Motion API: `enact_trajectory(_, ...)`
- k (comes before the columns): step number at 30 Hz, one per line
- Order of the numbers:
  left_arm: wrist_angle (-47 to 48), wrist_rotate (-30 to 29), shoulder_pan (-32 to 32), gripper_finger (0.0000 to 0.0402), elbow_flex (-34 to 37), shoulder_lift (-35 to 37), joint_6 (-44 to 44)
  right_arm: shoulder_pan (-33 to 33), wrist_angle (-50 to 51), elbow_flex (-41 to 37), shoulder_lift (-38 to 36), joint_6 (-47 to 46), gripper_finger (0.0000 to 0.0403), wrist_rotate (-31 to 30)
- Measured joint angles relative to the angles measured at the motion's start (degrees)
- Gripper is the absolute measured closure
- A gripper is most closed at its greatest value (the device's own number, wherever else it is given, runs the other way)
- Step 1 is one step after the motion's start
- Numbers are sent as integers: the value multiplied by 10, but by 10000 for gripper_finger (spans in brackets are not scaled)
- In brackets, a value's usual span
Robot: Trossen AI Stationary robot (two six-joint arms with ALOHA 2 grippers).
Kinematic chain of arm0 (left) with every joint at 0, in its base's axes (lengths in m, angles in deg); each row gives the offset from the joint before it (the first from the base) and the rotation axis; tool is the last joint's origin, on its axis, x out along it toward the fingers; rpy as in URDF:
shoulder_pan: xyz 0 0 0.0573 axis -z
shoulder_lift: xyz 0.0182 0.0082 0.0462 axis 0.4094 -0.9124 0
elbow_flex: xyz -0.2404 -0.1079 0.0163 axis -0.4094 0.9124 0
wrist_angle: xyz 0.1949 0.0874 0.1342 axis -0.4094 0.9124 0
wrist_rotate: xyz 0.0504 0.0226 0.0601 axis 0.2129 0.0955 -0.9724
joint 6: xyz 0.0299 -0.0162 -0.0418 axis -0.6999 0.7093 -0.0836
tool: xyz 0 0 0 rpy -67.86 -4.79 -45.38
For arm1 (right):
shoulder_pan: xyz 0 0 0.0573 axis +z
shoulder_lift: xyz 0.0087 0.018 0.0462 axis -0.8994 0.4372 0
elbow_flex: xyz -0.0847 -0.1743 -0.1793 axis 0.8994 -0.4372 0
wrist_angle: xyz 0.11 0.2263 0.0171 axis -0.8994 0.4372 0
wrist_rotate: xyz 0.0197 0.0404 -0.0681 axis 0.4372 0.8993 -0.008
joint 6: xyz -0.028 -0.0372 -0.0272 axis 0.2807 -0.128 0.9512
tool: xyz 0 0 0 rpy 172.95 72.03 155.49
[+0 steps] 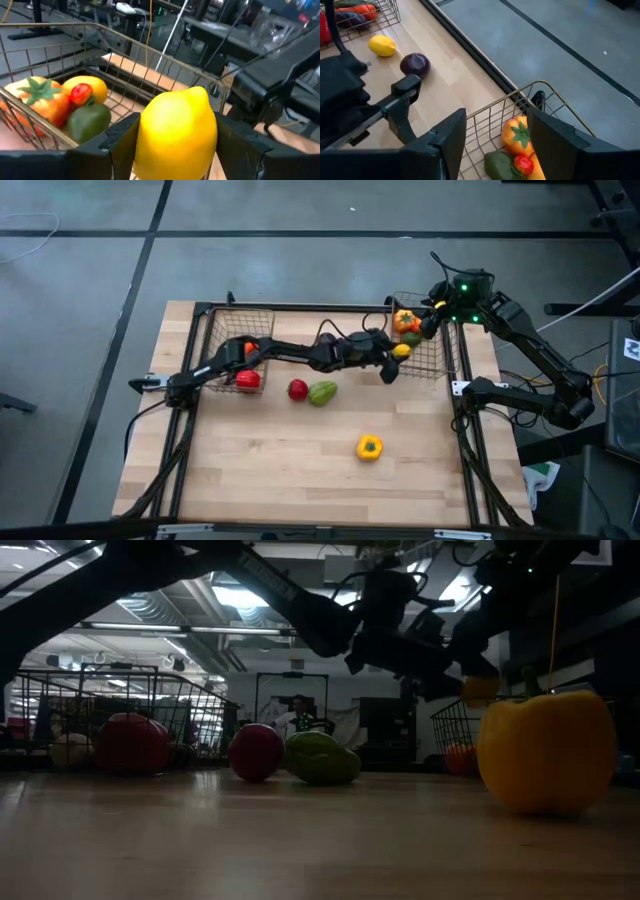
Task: Sort produce into baskets
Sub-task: Put the bottom lemon into the right gold wire basket, then put the yellow lemon into the right gold wire basket
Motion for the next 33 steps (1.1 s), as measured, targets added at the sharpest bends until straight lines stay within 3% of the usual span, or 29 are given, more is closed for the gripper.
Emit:
enact_trajectory(7, -13, 0, 0, 174, 0, 0, -53, 0, 0, 0, 0, 0, 194, 0)
enact_trajectory(25, -9, 0, 0, 129, 0, 1, -39, 0, 1, 0, 0, 0, 194, 0)
enact_trajectory(33, -9, 0, 0, 126, 0, 1, -39, 0, 1, 0, 0, 0, 194, 0)
